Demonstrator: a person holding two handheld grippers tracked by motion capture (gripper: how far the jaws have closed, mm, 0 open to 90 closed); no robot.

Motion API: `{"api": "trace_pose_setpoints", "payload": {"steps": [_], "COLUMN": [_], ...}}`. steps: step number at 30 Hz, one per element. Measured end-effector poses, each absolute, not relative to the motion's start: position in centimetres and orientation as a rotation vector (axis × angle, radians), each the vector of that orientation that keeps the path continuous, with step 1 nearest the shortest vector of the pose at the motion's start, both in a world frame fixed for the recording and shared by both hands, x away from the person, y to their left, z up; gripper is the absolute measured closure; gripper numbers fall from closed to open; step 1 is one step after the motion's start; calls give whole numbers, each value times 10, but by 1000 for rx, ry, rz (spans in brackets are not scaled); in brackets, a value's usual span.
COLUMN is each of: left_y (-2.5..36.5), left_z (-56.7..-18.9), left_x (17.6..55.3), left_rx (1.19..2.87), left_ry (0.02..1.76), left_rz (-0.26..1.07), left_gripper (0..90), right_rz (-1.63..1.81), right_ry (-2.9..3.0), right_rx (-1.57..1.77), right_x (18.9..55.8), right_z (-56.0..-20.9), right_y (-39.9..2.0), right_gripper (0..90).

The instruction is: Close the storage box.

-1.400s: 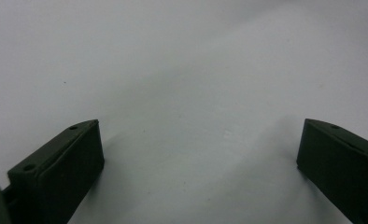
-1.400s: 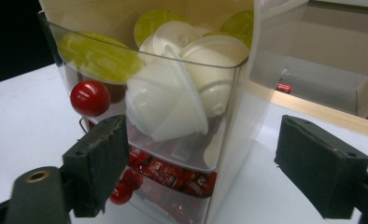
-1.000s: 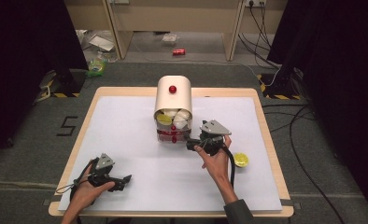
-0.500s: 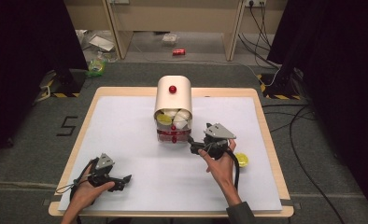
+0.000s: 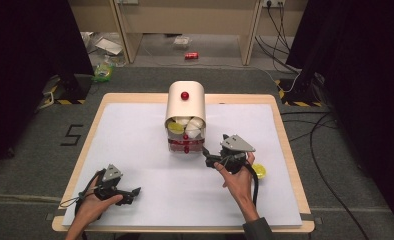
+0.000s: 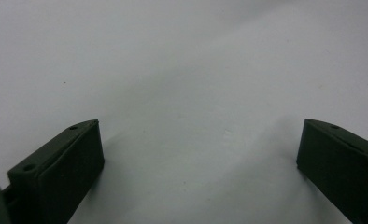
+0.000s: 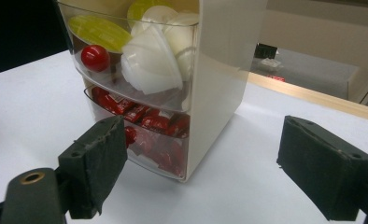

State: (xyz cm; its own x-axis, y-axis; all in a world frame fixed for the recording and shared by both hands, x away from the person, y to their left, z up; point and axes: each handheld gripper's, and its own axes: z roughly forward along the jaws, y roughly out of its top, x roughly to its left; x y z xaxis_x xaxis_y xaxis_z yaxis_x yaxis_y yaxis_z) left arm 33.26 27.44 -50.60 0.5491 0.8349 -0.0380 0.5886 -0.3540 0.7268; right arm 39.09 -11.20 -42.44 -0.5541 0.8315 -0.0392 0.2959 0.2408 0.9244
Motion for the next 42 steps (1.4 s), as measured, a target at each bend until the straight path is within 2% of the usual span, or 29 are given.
{"api": "trace_pose_setpoints", "payload": {"steps": [42], "left_y": [274], "left_z": [-506], "left_x": [333], "left_rx": [2078], "left_ry": [1142], "left_rz": [445], "left_gripper": [0], "right_rz": [1240], "right_ry": [1957], "right_rx": [1120], "right_x": [359], "right_z": [-442], "right_y": [-167], "right_gripper": [160]}}
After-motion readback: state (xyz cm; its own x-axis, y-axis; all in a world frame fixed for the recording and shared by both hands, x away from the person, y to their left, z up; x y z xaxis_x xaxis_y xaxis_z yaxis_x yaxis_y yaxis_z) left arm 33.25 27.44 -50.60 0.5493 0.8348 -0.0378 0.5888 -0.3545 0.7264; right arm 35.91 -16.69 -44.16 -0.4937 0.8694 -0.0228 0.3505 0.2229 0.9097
